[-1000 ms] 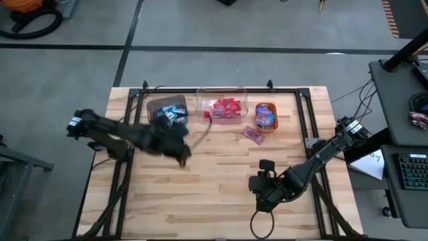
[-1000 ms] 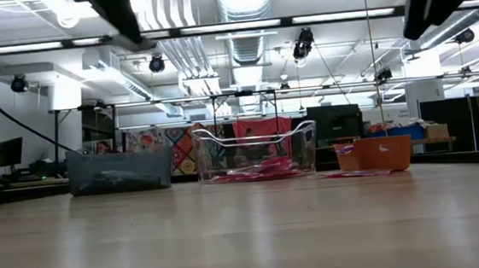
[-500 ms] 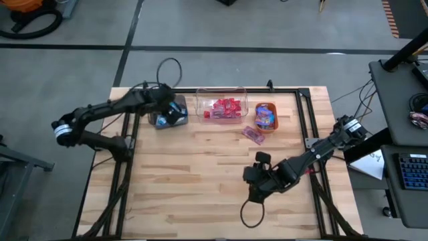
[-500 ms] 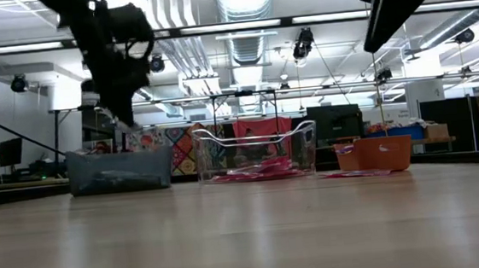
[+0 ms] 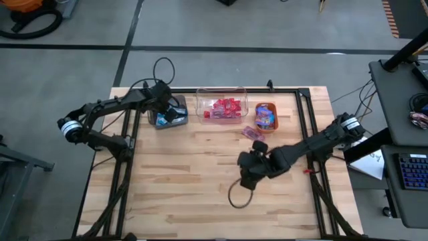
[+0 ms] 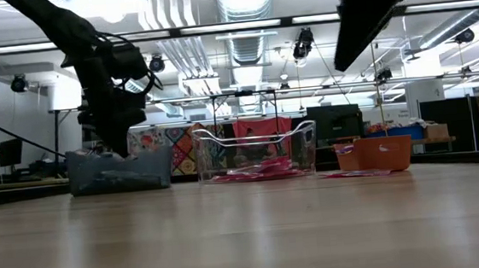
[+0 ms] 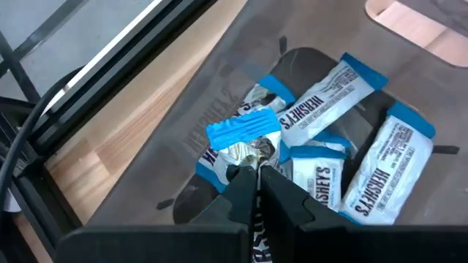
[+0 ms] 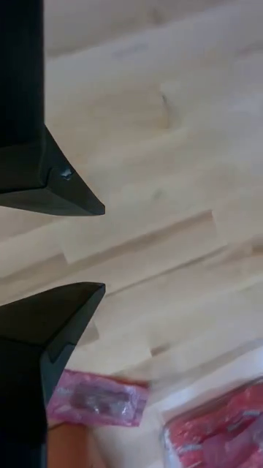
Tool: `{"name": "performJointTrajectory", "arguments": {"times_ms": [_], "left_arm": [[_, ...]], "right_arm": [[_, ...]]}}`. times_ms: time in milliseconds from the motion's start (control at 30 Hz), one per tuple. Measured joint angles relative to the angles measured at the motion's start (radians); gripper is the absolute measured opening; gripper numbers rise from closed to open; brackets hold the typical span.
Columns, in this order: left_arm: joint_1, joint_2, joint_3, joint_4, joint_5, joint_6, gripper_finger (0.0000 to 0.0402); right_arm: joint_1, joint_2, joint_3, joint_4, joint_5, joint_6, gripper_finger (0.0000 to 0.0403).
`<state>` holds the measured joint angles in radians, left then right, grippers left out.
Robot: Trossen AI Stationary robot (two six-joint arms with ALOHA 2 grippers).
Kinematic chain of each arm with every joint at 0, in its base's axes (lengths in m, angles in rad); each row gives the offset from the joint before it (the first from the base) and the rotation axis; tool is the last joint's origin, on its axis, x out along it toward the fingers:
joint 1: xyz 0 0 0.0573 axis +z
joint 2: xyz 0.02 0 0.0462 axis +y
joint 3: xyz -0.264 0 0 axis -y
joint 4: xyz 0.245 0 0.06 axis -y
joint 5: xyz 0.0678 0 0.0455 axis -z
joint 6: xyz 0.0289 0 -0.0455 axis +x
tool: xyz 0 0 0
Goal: Sort candy
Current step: Put the white chocolate into the black bin, then put the red chocolate into the transparent bin
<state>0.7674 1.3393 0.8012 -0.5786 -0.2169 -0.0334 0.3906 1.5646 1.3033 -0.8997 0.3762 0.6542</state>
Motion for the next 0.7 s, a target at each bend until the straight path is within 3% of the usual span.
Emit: {"name": "performJointTrajectory", "arguments": {"times_ms": [167,433,700], "left_arm": [[0.000,0.001,-0.007,0.011,0.000,0.004,0.0019],[-0.002,0.000,-0.013,0.012,0.003,0.022,0.0090],[-0.090,-0.116,-0.013,0.016,0.146,-0.009,0.0116]], "right_arm": [[-0.092,0.000,0.000,-0.011,-0.044,-0.002,0.0151],[-0.177,0.000,-0.001,-0.059,-0.070,-0.021,0.0151],[-0.205,-0.021,-0.093,-0.090,-0.072,0.052,0.0151]]}}
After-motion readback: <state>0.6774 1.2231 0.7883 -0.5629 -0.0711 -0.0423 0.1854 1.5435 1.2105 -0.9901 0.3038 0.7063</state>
